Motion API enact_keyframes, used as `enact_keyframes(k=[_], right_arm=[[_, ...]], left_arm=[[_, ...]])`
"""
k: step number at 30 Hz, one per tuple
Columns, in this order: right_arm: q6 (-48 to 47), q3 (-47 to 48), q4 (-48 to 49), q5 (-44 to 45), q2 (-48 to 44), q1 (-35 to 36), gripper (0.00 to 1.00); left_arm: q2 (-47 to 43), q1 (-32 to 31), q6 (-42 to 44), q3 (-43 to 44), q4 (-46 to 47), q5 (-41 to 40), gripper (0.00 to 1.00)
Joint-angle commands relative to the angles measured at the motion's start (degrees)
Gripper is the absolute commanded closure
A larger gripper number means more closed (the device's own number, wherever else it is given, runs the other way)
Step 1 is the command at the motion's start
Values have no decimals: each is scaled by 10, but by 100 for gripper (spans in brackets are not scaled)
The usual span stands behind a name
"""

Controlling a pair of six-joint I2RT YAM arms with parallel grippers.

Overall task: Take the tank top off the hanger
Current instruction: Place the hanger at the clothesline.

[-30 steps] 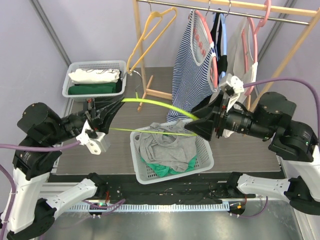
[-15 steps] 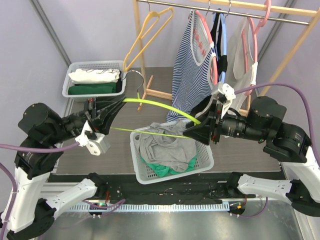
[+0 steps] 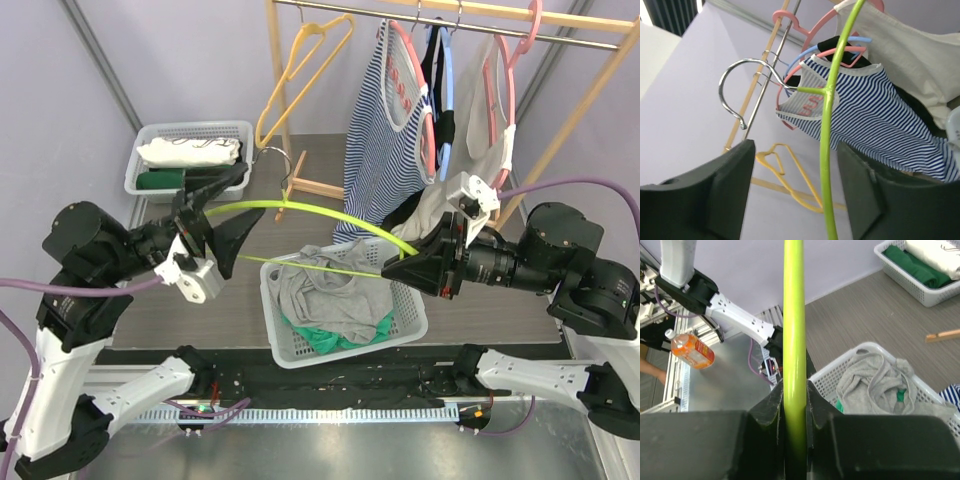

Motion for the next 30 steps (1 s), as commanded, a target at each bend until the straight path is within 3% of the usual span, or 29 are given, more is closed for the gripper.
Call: enact_keyframes(k=[1,3,5,10,15,24,30], right_arm=[[-31,84,-33,66,26,0,99],[-45,140,-102,110,68,0,99],[-67,210,-144,169,87,0,99],[-96,280,-173,299,112,0,99],[-111,298,-211,401,140,0,99],[-139,326,-156,557,211,0,99],[-151,332,-64,650,255,2,99]], left_arm=[[22,2,-63,15,42,-26,3],[40,2,-129,45,44,-80,0],[86,2,-248,104,30,-150,0],[166,2,-374,217,-94,-188,0],[214,2,-417,297,-178,-221,0],[336,2,-448,506,-327,-299,0],[320,2,-455,457,-336,-327,0]])
